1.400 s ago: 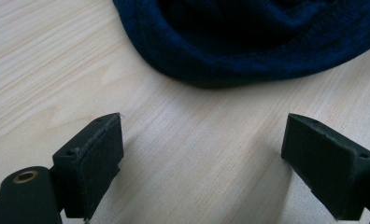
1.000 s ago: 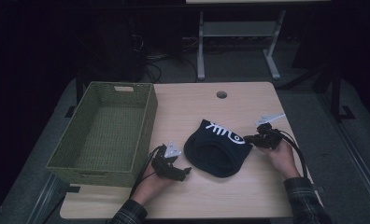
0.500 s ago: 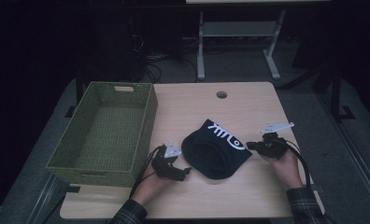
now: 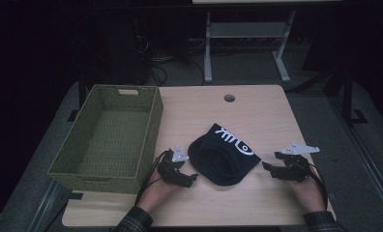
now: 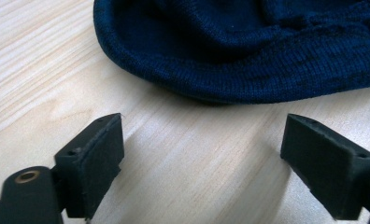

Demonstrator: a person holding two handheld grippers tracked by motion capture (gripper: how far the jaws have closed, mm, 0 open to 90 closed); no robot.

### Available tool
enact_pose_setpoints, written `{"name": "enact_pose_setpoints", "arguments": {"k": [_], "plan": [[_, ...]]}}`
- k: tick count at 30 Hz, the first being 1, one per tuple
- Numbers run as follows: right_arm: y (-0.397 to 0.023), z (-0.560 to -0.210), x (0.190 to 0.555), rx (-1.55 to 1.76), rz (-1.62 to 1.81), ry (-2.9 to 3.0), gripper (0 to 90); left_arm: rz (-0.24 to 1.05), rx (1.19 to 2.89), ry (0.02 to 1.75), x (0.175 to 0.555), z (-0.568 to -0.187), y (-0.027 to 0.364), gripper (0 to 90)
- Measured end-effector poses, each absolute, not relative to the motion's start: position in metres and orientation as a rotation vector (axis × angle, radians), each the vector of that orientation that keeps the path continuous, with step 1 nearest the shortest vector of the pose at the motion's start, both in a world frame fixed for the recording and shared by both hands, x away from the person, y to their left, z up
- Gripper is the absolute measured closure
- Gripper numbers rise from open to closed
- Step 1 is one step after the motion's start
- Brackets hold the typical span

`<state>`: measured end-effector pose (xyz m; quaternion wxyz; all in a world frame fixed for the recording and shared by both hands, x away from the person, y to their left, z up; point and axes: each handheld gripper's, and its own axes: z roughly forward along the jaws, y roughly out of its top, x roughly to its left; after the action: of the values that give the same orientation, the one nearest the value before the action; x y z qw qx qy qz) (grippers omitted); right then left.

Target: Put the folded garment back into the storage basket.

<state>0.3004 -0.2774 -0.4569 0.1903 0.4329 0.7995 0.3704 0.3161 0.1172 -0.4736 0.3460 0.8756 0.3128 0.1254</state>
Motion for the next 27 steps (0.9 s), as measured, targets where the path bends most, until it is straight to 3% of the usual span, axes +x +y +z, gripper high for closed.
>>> {"name": "enact_pose_setpoints", "arguments": {"k": [10,27], "plan": [[-0.288,-0.472,0.291,1.297,1.018,2.211,15.4,0.25,2.303,0.85,0.318,-0.465,0.117,13.2],[-0.282,-0.482,0.292,1.343,0.953,2.215,9.9,0.228,2.331,0.756,0.321,-0.424,0.099,13.3]]}}
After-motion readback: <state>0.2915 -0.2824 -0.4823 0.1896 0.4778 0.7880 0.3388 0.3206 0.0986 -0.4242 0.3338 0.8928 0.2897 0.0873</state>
